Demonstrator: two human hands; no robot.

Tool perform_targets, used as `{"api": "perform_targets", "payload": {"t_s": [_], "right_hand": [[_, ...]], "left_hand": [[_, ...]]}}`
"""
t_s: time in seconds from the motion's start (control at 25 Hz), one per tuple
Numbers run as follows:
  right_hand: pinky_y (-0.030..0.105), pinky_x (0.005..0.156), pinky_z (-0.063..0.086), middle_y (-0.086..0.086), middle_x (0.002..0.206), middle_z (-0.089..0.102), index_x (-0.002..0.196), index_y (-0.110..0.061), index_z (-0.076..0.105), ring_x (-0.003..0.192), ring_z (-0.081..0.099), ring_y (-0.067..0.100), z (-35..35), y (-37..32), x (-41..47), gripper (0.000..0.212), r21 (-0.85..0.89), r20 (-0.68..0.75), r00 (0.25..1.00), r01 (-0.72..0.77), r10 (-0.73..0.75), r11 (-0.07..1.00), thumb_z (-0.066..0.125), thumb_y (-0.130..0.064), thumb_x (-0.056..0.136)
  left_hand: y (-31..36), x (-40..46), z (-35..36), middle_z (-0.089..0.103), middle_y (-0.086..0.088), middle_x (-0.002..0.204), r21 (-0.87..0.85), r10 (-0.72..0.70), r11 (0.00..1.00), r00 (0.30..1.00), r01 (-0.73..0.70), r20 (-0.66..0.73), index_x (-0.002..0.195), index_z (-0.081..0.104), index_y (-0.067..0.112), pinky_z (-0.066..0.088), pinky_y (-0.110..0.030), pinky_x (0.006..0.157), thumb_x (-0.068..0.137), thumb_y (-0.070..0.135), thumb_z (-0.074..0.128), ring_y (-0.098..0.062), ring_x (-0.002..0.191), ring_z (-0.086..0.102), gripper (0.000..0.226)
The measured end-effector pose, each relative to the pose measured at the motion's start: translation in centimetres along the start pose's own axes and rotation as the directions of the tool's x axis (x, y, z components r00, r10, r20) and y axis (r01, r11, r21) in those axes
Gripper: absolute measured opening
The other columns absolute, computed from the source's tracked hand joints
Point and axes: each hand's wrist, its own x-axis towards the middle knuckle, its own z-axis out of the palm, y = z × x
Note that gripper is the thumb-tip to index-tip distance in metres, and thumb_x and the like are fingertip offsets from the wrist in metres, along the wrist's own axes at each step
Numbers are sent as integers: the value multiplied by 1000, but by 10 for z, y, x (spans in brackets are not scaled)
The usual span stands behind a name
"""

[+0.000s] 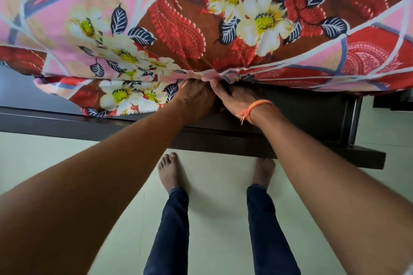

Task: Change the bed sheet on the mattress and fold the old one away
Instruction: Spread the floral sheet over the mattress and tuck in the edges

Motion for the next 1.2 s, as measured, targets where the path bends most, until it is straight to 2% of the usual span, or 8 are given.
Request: {"api": "perform_targets", "payload": {"t_s": [0.2,0.36,0.56,0.72,0.8,0.92,1.04,1.2], "right_hand": [[42,110,34,12,145,47,144,-20,43,132,44,31,22,-11,14,85,-16,-144,989,-33,30,999,21,-78,86],[45,120,11,22,159,8,153,-3,13,147,8,36,26,-24,-5,83,-45,43,997,-56,58,997,39,-57,96],[40,121,-5,13,162,-6,154,-7,-2,149,-9,23,39,-39,-29,85,-59,-32,966,253,-256,966,24,-63,95],[42,122,3,17,159,15,152,-5,13,148,9,29,34,-59,0,102,-161,-97,974,189,-206,969,14,-79,83],[46,120,8,16,158,20,151,-10,19,146,15,30,36,-65,7,106,-143,-73,982,161,-172,977,13,-85,77],[47,119,4,18,158,17,151,-10,20,146,13,33,45,-87,24,95,-54,-99,994,30,-35,998,22,-78,85],[49,120,0,22,157,15,151,-3,20,146,9,37,55,-112,24,86,-28,-157,983,-105,99,994,37,-64,92],[44,121,2,24,158,8,152,-1,15,148,2,35,73,-123,1,75,-41,-167,979,113,-118,993,33,-51,99]], "left_hand": [[4,-47,5,35,-11,155,-193,-110,978,982,79,-152,147,40,9,47,-45,101,96,31,51,-32,144,29,57],[-1,-34,16,-3,-16,165,-203,-160,966,987,163,33,157,1,5,4,-47,124,96,52,35,-33,152,-3,84],[-35,-27,24,11,-11,164,-17,-75,997,997,75,-1,157,3,12,5,-45,123,92,52,38,-28,152,8,85],[-41,-42,12,40,-8,154,-329,2,942,984,-61,-177,149,37,14,34,-41,114,89,39,49,-27,142,36,66],[-54,-67,14,43,-6,151,-401,-171,913,963,75,-208,145,44,17,45,-42,103,92,26,56,-27,138,40,55],[-81,-92,23,33,-8,156,-330,-352,888,935,319,-43,152,32,17,31,-45,114,95,42,51,-32,145,26,65],[-89,-75,29,29,-13,158,-250,-281,928,960,274,10,153,25,15,16,-48,121,85,63,39,-34,147,20,84],[-107,-51,29,29,-12,156,-124,-260,957,965,262,38,154,17,15,16,-46,118,87,59,47,-32,145,23,85]]}}
